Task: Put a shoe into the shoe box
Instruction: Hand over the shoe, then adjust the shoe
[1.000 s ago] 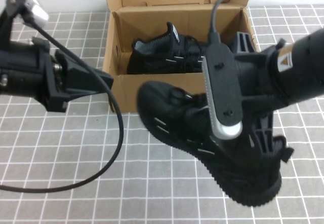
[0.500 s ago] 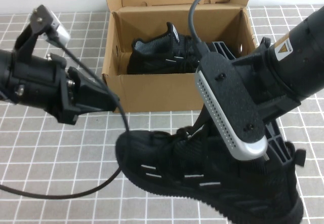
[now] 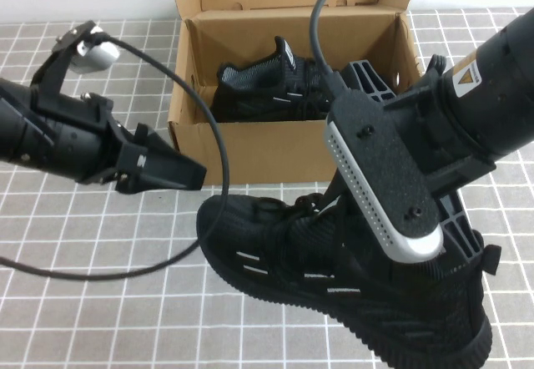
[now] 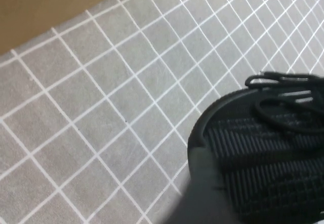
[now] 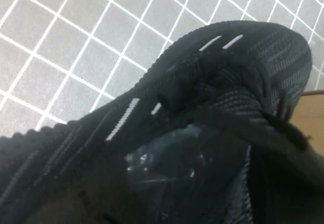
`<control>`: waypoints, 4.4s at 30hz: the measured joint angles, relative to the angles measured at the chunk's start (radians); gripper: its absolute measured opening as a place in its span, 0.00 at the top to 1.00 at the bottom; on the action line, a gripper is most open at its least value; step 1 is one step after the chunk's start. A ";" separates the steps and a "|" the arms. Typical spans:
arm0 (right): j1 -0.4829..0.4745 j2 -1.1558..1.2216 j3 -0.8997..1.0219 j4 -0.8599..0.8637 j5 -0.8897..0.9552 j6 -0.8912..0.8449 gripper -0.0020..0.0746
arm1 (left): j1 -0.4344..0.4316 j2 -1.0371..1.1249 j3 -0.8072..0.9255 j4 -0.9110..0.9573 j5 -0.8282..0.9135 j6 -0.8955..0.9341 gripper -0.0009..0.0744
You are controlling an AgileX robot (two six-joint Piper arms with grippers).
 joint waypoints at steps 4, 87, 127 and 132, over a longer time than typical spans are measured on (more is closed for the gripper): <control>0.000 0.000 0.000 -0.002 -0.007 0.000 0.98 | 0.000 0.001 -0.030 -0.002 0.000 -0.025 0.25; 0.000 0.014 0.000 0.049 -0.044 -0.171 0.98 | -0.339 0.000 -0.039 -0.014 -0.014 0.678 0.41; 0.000 0.016 0.000 0.053 -0.030 -0.168 0.98 | -0.339 0.072 -0.039 -0.063 -0.044 0.692 0.11; 0.000 0.016 0.000 0.055 -0.020 -0.168 0.98 | -0.339 0.072 -0.039 -0.113 -0.016 0.745 0.11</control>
